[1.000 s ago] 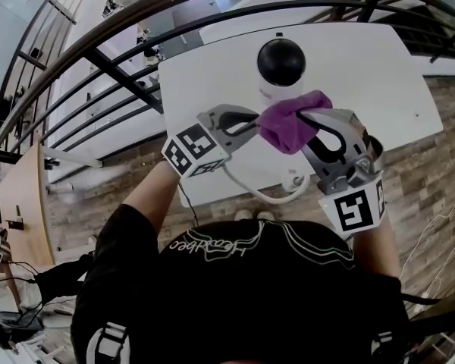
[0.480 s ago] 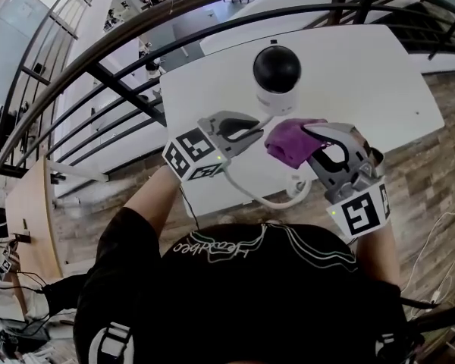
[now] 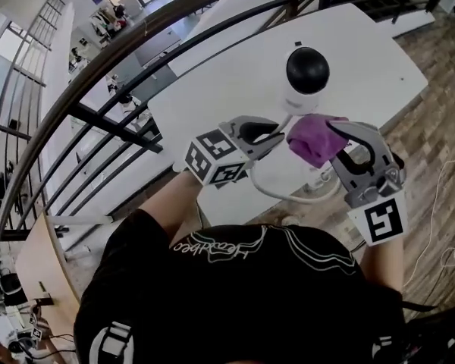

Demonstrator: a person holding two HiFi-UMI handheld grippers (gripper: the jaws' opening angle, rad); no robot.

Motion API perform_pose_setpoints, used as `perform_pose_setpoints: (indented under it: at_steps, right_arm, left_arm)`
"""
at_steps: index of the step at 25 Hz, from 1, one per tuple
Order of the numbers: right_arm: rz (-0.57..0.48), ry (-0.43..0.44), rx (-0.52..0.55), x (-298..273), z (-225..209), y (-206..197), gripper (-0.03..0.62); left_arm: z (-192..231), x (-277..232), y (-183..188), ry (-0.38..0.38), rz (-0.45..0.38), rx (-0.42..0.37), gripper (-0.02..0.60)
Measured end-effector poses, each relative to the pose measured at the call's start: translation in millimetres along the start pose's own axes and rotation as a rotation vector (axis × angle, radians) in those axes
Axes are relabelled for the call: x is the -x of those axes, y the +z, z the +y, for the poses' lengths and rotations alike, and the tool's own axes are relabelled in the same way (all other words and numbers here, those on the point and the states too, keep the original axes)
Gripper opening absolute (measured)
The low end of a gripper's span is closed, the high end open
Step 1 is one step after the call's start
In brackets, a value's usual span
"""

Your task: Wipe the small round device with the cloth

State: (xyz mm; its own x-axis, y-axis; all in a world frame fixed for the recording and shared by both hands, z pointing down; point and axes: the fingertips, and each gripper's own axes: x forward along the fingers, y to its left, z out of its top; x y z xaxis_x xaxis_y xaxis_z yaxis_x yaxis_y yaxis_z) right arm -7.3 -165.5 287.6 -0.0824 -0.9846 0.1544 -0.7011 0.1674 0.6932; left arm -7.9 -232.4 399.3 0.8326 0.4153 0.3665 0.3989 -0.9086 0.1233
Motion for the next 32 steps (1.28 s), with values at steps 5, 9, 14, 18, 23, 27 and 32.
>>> perform_pose_setpoints:
  at_steps: [5, 9, 14, 18, 23, 27, 32]
  right_arm:
    - [0.112, -0.209, -0.058, 6, 2, 23, 0.067]
    - [0.118, -0.363, -0.111, 0, 5, 62, 0.066]
    - [0.192, -0.512, -0.102, -10, -7, 95, 0.066]
    - [0.204, -0.619, -0.117, -10, -34, 120, 0.066]
    - [0.201, -0.689, -0.126, -23, -63, 138, 0.066]
    - [0.223, -0.710, -0.126, -40, -69, 140, 0.066]
    - [0.259, -0.708, -0.123, -59, -73, 131, 0.066]
  left_arm:
    - [3, 0, -1, -0.082, -0.059, 0.044, 0.066]
    - [3, 10, -3, -0.114, -0.085, 0.049, 0.071]
    - [0, 17, -2, -0.201, -0.112, 0.077, 0.071]
    - [-2, 21, 1, -0.254, -0.127, 0.089, 0.072]
    - [2, 24, 6, -0.291, -0.136, 0.103, 0.075]
    - [3, 25, 5, -0.312, -0.151, 0.107, 0.078]
    - [3, 22, 8, -0.332, -0.163, 0.121, 0.080]
